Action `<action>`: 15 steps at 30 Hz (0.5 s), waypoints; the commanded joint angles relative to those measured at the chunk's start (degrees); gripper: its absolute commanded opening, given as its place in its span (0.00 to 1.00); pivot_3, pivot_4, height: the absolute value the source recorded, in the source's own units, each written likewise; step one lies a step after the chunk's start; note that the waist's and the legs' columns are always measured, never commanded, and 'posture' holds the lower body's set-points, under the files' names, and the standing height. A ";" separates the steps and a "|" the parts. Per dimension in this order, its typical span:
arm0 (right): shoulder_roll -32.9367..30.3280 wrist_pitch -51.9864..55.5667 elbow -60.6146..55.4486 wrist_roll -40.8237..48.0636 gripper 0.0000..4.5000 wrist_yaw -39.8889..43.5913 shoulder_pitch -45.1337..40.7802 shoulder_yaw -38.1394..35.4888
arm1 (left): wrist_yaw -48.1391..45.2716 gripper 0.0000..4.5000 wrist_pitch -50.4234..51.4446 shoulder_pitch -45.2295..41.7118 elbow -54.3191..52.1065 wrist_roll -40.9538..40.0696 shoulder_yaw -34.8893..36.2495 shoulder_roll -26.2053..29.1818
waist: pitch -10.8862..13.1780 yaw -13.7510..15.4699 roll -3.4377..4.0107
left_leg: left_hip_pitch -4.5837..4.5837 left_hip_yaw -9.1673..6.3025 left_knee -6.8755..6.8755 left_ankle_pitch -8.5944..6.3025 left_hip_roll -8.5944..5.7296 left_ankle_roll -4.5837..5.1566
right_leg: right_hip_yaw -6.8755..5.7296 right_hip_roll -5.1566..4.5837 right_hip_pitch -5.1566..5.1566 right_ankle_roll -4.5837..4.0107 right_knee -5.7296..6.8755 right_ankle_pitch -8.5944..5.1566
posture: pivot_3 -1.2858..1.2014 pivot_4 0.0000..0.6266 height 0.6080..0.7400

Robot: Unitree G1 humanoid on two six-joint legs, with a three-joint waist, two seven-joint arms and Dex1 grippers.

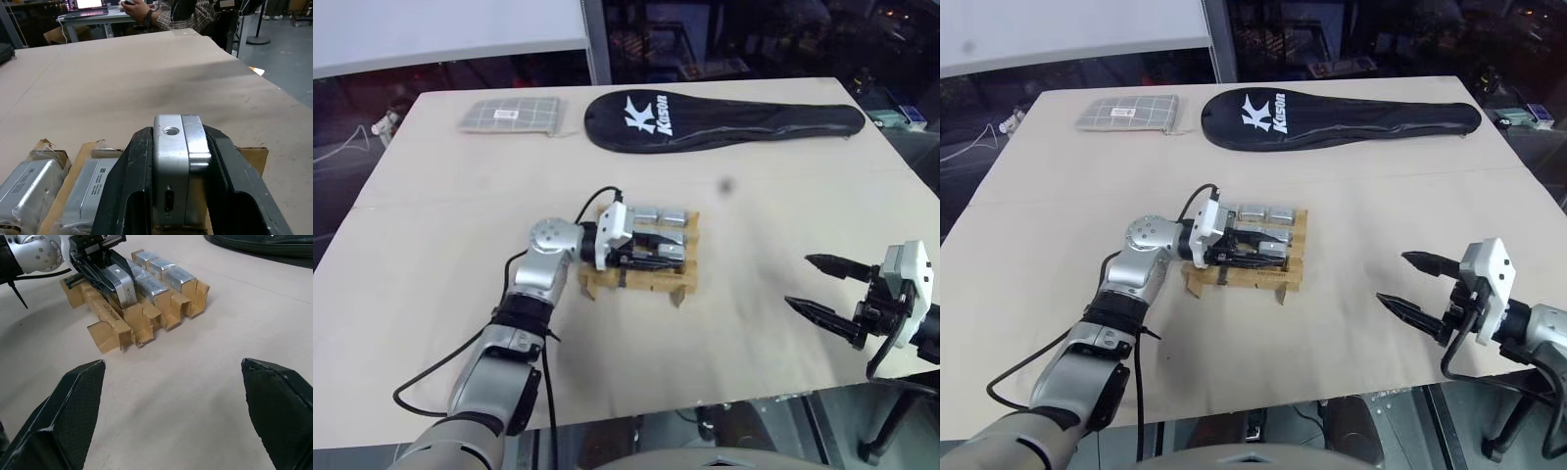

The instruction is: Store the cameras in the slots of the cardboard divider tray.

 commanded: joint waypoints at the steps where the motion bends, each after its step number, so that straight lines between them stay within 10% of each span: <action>1: 0.54 -0.02 -1.38 1.38 1.00 -0.19 -0.92 -2.14 | 1.61 0.56 3.30 -0.06 -0.06 1.00 -0.16 0.75 | -0.01 -0.01 0.00 | 0.03 -0.01 0.00 0.00 0.00 0.00 | -0.01 0.00 0.04 0.00 0.00 0.00 | 0.52 0.24 1.00; 5: 0.48 0.05 -1.32 1.27 1.00 -0.06 -1.33 -2.16 | 0.65 0.94 5.99 0.67 -1.65 1.37 -1.05 1.99 | -0.04 -0.05 0.02 | 0.07 -0.03 0.00 0.00 0.01 0.00 | -0.02 0.00 0.08 -0.01 0.01 -0.02 | 0.52 0.24 1.00; 15: 0.27 -0.50 0.30 0.80 1.00 1.44 -1.04 -3.18 | 0.25 0.94 15.76 2.08 -14.76 -4.93 4.10 10.34 | -0.02 -0.32 0.01 | 0.02 -0.05 -0.01 0.00 0.06 0.00 | -0.02 0.04 0.00 0.00 0.01 -0.01 | 0.52 0.24 1.00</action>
